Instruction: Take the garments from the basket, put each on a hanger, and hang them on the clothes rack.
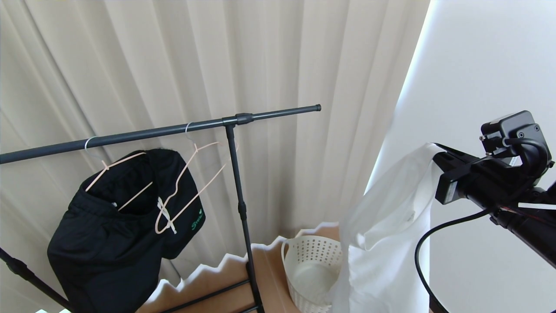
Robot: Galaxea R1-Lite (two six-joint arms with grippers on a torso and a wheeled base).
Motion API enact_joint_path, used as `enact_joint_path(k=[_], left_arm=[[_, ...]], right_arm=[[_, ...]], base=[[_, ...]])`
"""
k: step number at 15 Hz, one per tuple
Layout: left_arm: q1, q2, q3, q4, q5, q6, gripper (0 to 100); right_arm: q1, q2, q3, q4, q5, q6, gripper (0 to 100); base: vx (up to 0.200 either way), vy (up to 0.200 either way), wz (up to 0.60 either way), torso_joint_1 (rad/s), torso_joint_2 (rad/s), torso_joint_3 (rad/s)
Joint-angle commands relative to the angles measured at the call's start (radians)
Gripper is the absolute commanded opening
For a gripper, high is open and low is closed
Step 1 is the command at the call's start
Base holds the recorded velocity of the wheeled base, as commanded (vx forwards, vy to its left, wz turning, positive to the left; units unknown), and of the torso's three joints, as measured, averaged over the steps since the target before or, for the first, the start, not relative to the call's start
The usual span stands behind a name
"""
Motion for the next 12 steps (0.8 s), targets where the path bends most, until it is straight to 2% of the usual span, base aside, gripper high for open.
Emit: enact_joint_path(k=[1,10,12], left_arm=[[0.0,0.001,0.0,0.0,0.0,0.0,100],[0.0,0.001,0.0,0.0,0.0,0.003,100],[0.0,0.001,0.0,0.0,0.001,0.003,100]], right_arm=[[0.0,0.0,0.0,0.0,0.001,-0.002,0],[0.006,0.0,0.004,-0.002,-0.001,-0.002,0],[0.006,0.0,0.008,0.0,-0.001,-0.026,0]], base=[[0.0,0.0,0.0,0.08,-0.16,-0.085],[0.0,0.0,0.0,0.08,-0.16,-0.083],[0.0,0.0,0.0,0.035,-0.07,-0.038]])
